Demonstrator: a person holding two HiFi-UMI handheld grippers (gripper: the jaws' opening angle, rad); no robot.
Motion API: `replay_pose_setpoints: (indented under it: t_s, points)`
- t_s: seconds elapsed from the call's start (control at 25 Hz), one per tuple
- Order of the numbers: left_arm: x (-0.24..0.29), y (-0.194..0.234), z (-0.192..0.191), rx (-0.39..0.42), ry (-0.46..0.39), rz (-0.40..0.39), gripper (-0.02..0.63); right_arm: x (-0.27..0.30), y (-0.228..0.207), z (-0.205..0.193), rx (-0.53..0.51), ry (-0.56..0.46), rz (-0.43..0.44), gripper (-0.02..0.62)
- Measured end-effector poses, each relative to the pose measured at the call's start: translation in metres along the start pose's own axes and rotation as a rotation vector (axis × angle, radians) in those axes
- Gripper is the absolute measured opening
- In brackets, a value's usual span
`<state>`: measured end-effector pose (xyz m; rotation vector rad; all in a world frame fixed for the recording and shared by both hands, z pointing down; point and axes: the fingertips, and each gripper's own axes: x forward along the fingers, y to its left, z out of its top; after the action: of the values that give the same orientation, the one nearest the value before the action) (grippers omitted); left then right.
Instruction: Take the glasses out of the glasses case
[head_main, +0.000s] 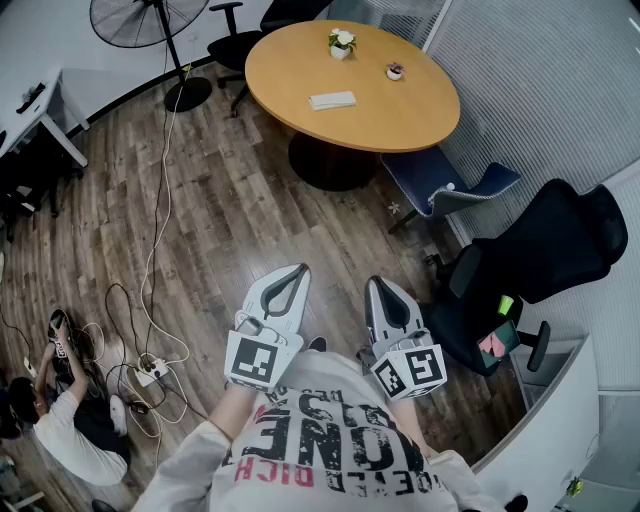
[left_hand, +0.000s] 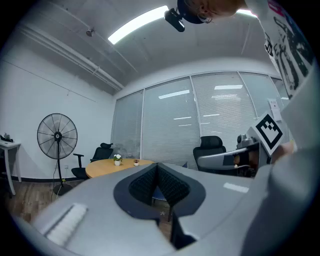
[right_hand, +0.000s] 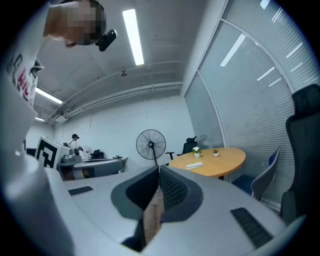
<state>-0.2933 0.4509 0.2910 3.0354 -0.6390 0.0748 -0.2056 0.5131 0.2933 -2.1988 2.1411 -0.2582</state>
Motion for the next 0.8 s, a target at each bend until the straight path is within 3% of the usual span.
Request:
replay_pose_setpoints:
  t_s: [0.4,0.76,0.8]
  points:
    - [0.022,-0.026,-0.003,0.018,-0.010,0.005,-0.002,-0.015,-0.029,0.003,-0.018,-0.002,0.020,0.021]
    - [0.039,-0.028,-0.013,-0.030,0.032,0.018,0.001,-0.016,-0.040,-0.002,-0.014,-0.001,0.023,0.021]
    - [0.042,-0.027,-0.014,-0.032,0.034,0.010,0.028,-0.014,-0.042,-0.003,-0.010,0.002,0.022,0.022]
